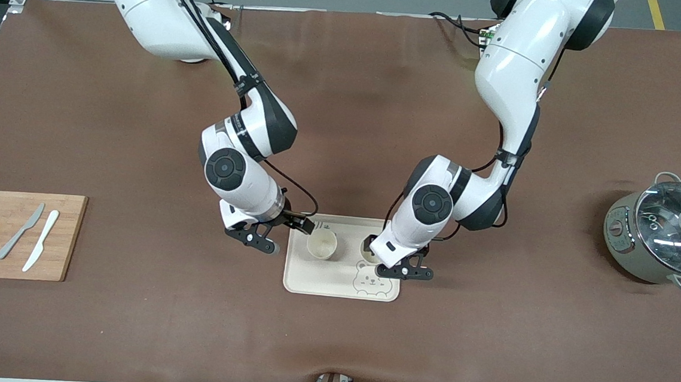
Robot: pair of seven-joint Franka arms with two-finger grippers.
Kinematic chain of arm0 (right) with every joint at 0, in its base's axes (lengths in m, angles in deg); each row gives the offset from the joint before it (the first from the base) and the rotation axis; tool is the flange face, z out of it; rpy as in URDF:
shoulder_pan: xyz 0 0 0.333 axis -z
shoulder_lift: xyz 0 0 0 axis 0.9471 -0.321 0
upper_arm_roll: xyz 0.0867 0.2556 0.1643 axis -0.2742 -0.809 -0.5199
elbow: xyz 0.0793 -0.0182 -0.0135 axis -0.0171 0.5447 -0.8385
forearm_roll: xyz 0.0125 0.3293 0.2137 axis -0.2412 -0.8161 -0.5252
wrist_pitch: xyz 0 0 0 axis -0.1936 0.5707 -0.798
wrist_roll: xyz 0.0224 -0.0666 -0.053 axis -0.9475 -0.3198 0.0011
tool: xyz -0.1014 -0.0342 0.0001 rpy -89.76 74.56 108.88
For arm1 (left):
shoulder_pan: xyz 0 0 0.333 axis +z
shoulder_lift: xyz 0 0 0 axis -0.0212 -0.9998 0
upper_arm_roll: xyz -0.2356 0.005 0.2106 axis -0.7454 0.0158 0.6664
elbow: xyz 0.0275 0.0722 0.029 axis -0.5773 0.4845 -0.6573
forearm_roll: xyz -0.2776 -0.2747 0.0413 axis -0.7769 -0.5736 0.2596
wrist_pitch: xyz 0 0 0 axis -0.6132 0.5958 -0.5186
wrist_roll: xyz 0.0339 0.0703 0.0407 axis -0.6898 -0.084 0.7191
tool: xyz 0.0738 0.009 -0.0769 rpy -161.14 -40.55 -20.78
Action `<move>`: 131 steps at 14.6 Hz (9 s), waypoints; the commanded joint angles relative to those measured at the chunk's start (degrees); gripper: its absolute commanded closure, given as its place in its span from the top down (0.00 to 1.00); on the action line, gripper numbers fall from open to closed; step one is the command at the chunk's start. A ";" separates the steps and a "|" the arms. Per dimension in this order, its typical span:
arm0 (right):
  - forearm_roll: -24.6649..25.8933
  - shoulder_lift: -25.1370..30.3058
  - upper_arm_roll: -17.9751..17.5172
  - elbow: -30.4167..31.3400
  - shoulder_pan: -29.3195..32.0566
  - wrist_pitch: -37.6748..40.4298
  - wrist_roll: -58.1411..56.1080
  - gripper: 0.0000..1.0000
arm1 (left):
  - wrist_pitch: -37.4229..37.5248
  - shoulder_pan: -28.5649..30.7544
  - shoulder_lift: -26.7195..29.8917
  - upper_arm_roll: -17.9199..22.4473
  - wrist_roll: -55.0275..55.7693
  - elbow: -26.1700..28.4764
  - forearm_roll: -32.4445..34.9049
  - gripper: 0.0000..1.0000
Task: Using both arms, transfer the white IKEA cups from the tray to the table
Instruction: 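Lower the left gripper to a cup while the right gripper reaches the other, then close both grippers on the rims of the two white cups, then lift the cups off the tray and carry them apart with both grippers, then move the right gripper's cup beside the cutting board and lower it, then release the cup with the left gripper and raise it toward the pot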
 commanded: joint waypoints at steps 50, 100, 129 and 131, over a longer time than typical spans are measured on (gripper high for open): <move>4.08 -10.88 2.44 -6.38 -5.26 -9.96 3.67 0.26 | -2.72 24.59 32.16 -16.03 -12.55 38.01 8.89 0.00; 2.94 24.64 2.35 35.19 35.52 -5.81 -64.53 0.00 | -27.69 42.19 41.49 -23.26 -28.98 72.22 7.22 0.00; 0.74 14.43 2.09 35.10 36.57 -20.06 -66.73 0.00 | 2.94 42.72 54.59 -22.91 -40.16 61.44 -7.19 1.00; 0.74 14.43 2.09 35.19 36.49 -20.06 -66.73 0.00 | 9.19 43.07 54.41 -22.48 -37.00 55.29 -7.19 1.00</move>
